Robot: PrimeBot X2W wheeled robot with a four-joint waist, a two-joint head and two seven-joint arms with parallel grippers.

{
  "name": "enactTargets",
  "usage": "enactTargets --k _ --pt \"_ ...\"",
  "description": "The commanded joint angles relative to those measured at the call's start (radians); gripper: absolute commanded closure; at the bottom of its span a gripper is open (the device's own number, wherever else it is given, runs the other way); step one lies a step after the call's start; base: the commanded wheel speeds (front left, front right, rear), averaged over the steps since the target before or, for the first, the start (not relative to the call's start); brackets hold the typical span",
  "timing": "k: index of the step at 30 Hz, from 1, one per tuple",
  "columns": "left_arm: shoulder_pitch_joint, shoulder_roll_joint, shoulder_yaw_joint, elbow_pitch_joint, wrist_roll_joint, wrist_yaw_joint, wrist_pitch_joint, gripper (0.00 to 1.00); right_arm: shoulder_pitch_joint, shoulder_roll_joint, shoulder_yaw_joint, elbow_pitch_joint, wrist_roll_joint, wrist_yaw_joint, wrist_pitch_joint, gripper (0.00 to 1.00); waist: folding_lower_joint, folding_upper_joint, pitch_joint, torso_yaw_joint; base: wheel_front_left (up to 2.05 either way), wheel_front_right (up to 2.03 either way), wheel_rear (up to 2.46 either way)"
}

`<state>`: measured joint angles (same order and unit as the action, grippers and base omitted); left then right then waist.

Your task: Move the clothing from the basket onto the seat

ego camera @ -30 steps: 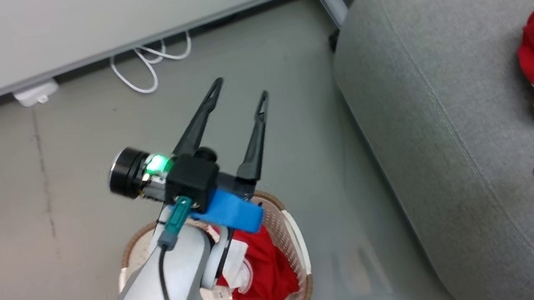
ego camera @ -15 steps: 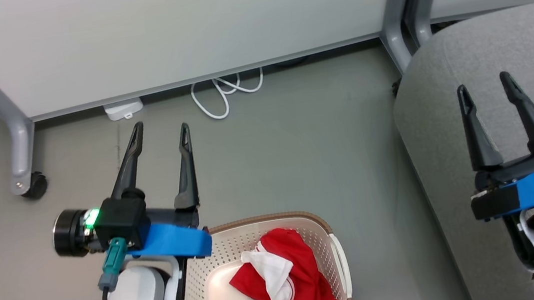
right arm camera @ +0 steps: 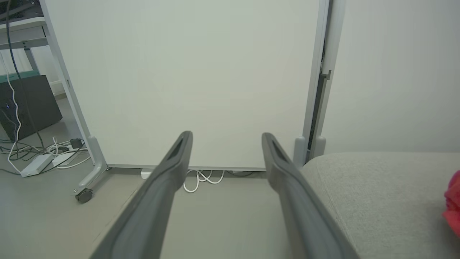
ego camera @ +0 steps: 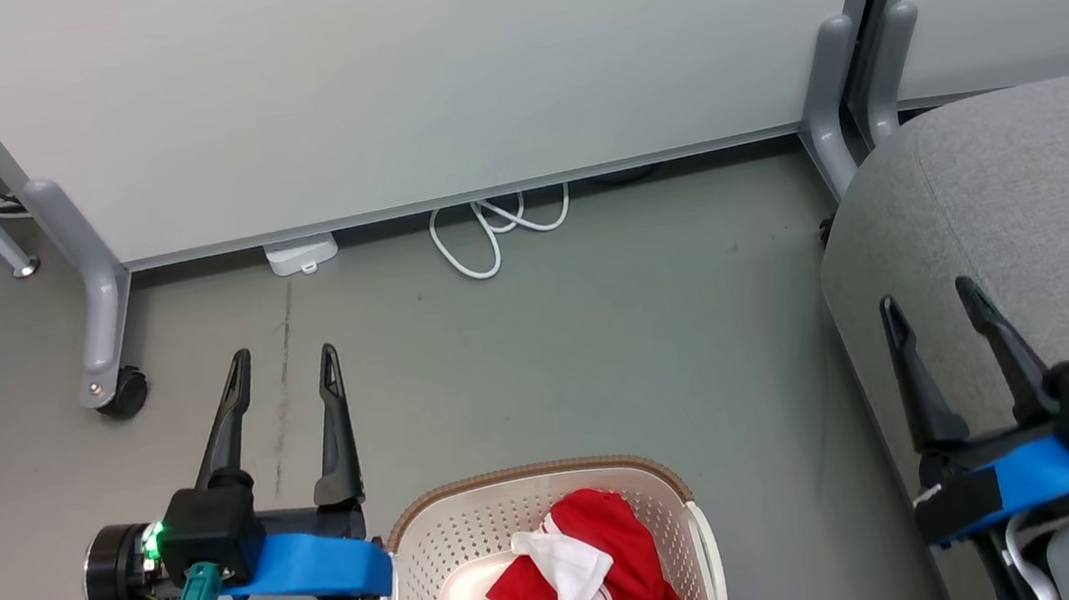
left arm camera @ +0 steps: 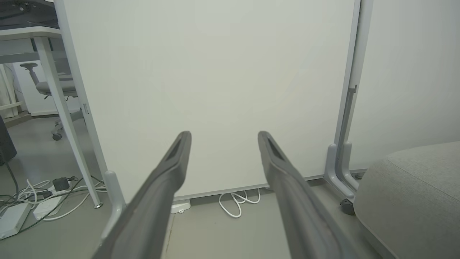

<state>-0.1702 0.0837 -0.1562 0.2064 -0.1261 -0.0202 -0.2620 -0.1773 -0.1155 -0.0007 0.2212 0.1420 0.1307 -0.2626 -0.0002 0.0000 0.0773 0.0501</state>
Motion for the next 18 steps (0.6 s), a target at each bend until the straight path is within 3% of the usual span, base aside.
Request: enactTargets --k 1,18 --pt "0.016 -0.008 0.016 -0.004 0.008 -0.011 -0.004 0.0 0.031 0.009 -0.009 0.007 0.002 0.0 -0.003 0.0 0.0002 0.0 -0.008 0.001 0.0 0.0 0.0" --pt "0.108 -0.032 0.065 0.006 0.022 -0.047 -0.004 0.0 0.162 0.052 -0.054 0.022 0.012 0.0 -0.003 0.0 0.0002 0.0 -0.07 0.009 0.0 0.0 0.0"
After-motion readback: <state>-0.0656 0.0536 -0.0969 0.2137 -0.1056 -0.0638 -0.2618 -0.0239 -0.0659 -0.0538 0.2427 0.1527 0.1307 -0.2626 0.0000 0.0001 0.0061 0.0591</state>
